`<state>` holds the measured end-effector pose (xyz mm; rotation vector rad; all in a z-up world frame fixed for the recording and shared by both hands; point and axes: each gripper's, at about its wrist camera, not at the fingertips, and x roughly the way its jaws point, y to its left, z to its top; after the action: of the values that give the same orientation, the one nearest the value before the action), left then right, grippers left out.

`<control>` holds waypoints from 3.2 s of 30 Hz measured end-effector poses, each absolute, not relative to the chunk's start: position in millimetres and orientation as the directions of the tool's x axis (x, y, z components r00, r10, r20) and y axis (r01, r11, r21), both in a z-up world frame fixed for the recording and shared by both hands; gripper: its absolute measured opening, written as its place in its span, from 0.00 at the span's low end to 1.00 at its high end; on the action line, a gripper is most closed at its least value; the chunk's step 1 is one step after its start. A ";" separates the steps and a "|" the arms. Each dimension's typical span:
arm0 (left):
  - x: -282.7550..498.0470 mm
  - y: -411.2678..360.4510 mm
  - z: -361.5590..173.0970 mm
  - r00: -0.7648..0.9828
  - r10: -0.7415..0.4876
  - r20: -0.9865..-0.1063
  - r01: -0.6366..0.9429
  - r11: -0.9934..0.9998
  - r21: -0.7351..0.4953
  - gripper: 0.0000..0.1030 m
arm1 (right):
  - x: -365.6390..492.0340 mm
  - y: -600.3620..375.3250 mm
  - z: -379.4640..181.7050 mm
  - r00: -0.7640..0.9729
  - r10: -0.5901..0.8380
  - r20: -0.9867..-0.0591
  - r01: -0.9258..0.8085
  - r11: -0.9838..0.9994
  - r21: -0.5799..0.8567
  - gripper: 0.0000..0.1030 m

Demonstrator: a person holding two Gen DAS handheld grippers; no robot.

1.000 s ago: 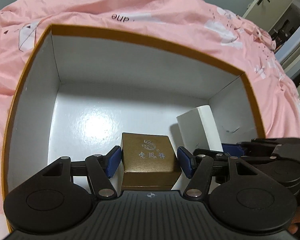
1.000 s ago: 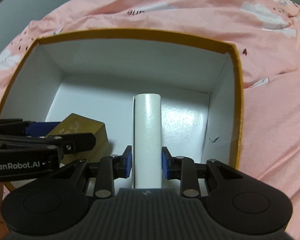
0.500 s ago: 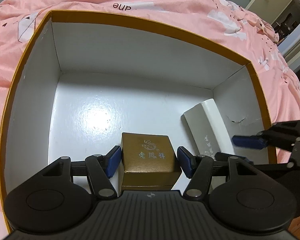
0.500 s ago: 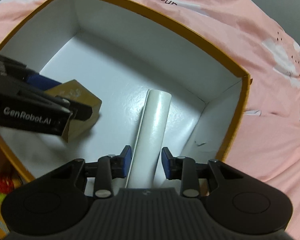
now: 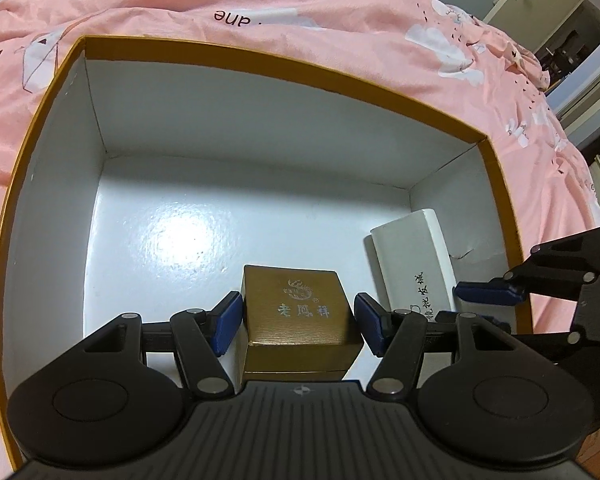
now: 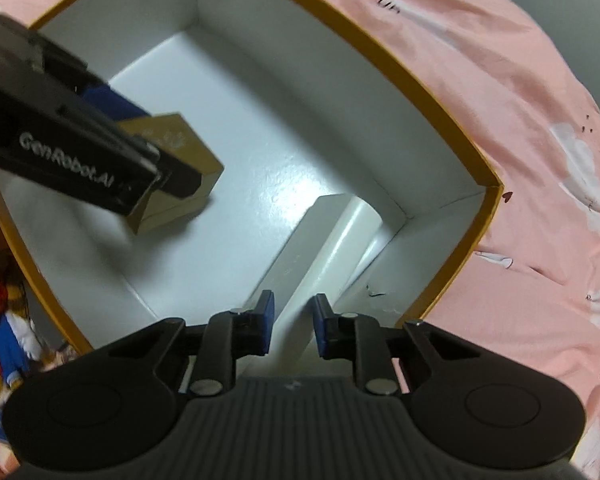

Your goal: Organize objects

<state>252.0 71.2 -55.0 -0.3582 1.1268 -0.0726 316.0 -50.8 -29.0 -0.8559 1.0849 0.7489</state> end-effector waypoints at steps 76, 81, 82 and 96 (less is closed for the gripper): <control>298.3 38.2 -76.4 0.329 -0.249 -0.911 0.350 0.928 -0.127 0.22 | 359.3 -43.7 -34.5 0.246 0.401 -0.882 -0.877 0.479 -0.027 0.18; 301.1 45.6 -63.3 0.387 -0.261 -0.884 0.327 0.936 -0.133 0.22 | 366.1 -47.5 -22.1 0.272 0.444 -0.854 -0.848 0.530 0.005 0.17; 303.8 47.5 -59.5 0.399 -0.258 -0.880 0.318 0.939 -0.131 0.22 | 363.6 -50.7 -21.0 0.277 0.455 -0.846 -0.841 0.541 0.015 0.17; 347.1 64.6 -51.1 0.466 -0.275 -0.841 0.113 0.961 -0.251 0.21 | 391.6 -61.0 -18.0 0.387 0.496 -0.778 -0.698 0.708 0.104 0.06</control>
<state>347.1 64.6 -51.1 -0.1685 1.0609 -0.2397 391.6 -61.0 -18.0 -0.2572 0.8902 0.7706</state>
